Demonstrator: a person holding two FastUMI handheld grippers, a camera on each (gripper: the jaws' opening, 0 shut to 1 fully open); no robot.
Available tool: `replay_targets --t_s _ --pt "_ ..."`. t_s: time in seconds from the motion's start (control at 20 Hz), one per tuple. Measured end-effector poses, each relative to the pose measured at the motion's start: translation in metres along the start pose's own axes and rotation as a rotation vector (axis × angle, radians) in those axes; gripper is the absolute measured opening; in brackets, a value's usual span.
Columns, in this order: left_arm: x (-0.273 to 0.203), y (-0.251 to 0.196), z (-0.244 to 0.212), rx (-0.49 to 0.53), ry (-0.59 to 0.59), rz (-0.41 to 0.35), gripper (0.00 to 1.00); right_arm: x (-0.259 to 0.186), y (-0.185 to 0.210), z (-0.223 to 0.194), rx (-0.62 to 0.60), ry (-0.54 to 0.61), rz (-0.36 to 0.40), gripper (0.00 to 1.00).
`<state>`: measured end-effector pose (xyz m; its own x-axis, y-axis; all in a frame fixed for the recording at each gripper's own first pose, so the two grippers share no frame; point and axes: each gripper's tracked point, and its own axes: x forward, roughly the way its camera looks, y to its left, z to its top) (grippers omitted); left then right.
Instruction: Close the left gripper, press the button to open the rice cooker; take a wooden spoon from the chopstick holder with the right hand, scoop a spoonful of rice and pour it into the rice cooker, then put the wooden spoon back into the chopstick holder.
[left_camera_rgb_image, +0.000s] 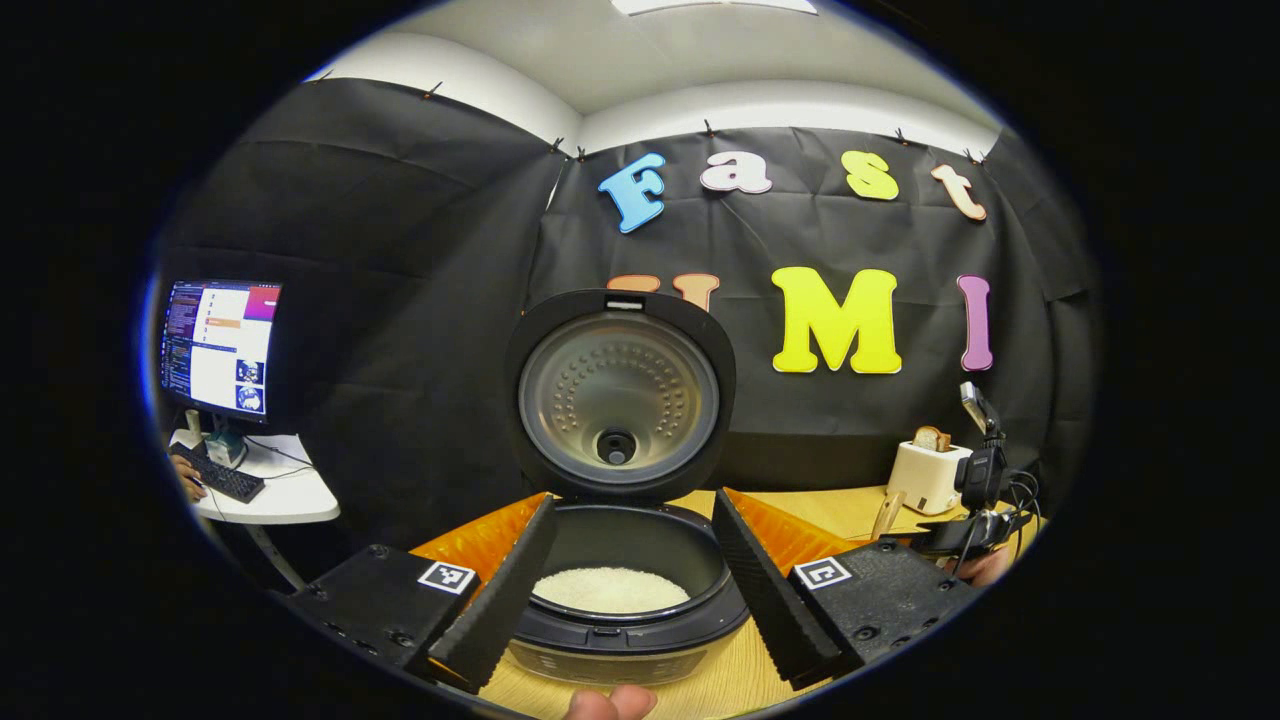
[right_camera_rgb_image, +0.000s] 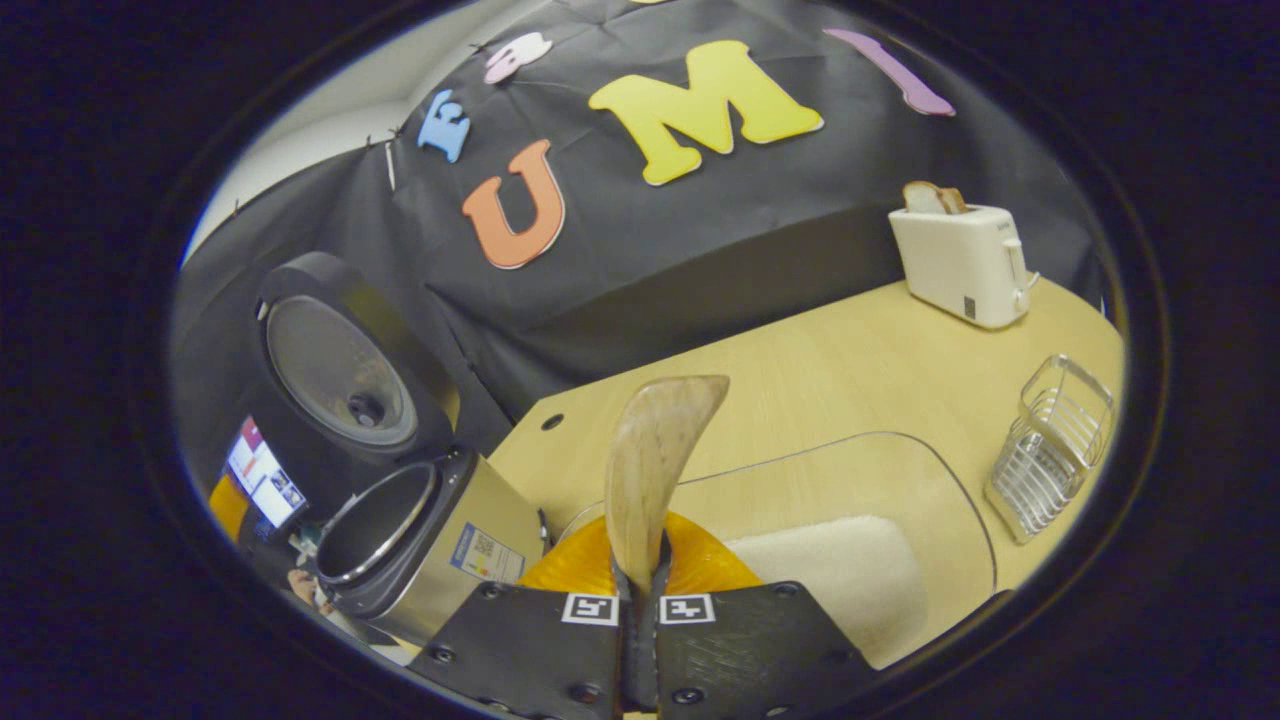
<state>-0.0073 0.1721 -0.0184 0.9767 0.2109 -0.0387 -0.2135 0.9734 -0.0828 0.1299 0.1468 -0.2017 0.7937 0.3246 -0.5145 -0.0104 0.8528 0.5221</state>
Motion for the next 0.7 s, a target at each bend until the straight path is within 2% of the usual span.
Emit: replay_targets --t_s 0.2,0.5,0.7 --pt "0.0 -0.001 -0.001 -0.004 0.004 -0.004 0.99 0.002 -0.002 0.005 0.173 0.011 0.035 0.0" --pt "0.0 -0.004 -0.001 0.014 0.003 -0.006 0.99 -0.011 -0.009 0.029 0.282 -0.044 0.08 0.0" --pt "0.0 0.002 0.0 0.014 -0.002 0.02 0.99 -0.02 -0.018 0.043 0.278 -0.077 0.079 0.0"
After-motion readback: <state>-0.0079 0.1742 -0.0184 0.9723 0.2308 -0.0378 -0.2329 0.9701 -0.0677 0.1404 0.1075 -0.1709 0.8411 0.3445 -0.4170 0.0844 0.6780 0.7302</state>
